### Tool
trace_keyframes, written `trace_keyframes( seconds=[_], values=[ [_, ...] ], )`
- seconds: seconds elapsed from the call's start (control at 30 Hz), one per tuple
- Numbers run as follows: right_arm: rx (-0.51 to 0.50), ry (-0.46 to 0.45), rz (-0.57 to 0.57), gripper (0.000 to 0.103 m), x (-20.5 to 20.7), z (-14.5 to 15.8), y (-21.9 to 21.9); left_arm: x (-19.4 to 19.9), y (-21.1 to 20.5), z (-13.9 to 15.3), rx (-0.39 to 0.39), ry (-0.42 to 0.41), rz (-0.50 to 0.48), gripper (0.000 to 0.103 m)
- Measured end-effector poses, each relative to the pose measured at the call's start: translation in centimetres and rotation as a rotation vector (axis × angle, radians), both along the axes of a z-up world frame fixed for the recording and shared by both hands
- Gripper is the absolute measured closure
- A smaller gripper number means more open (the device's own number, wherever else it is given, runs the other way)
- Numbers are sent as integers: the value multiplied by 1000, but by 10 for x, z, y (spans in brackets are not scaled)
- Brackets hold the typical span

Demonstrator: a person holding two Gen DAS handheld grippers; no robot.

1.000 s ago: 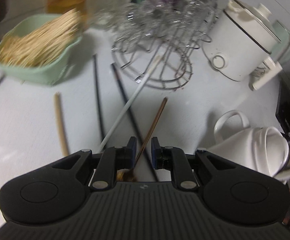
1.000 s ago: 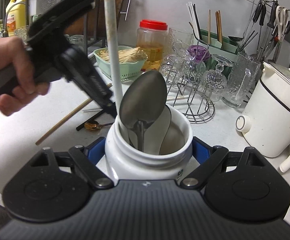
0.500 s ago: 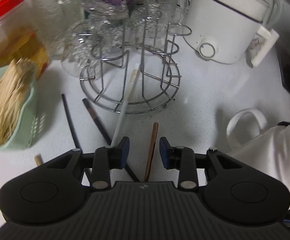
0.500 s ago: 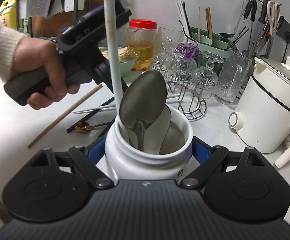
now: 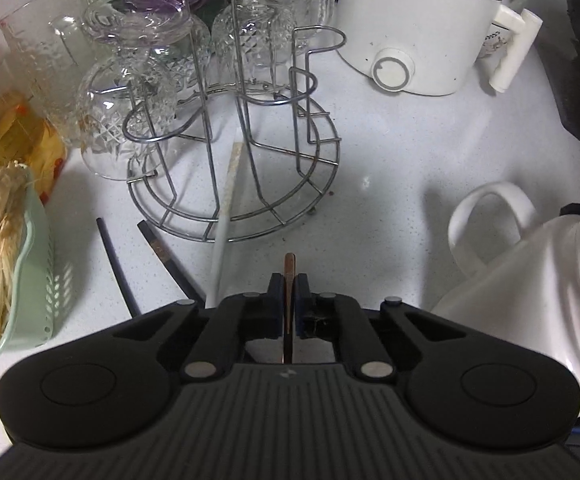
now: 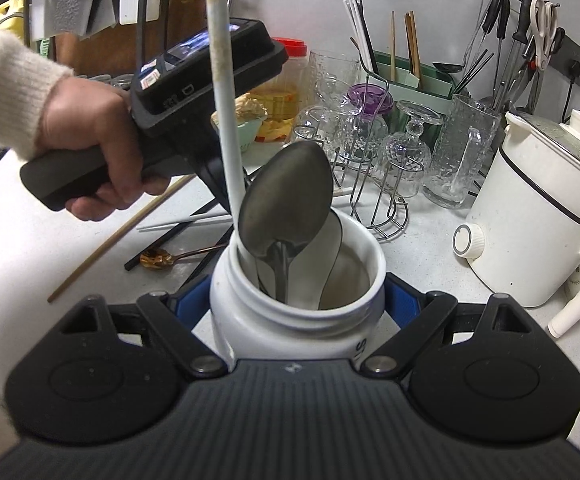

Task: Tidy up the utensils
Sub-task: 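Lift the brown wooden spoon upright with the left gripper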

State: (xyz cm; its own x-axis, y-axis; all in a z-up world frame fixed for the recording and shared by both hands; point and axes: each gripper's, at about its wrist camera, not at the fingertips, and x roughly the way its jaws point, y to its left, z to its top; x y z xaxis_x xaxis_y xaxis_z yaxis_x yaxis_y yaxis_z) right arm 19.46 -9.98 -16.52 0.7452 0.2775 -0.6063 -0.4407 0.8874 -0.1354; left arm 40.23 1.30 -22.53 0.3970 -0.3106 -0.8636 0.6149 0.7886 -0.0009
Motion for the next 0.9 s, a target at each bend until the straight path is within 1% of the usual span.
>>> trace_keyframes(
  seconds=[0.17, 0.3, 0.43, 0.63, 0.73, 0.9],
  values=[
    [-2, 4, 12, 11, 2, 0, -1, -4, 7, 3, -13, 5, 51, 97],
    [-3, 5, 20, 11, 3, 0, -1, -12, 20, 17, -43, -15, 131, 97],
    [-3, 3, 28, 11, 4, 0, -1, -23, 35, 36, -90, -55, 223, 97],
    [-2, -5, 35, 11, 3, -1, -1, -52, 52, 59, -149, -109, 336, 97],
    [-2, -9, 37, 11, 2, -2, 0, -70, 59, 65, -180, -106, 379, 97],
    [-3, -14, 42, 11, 1, -2, -1, -96, 67, 68, -210, -99, 431, 97]
  ],
)
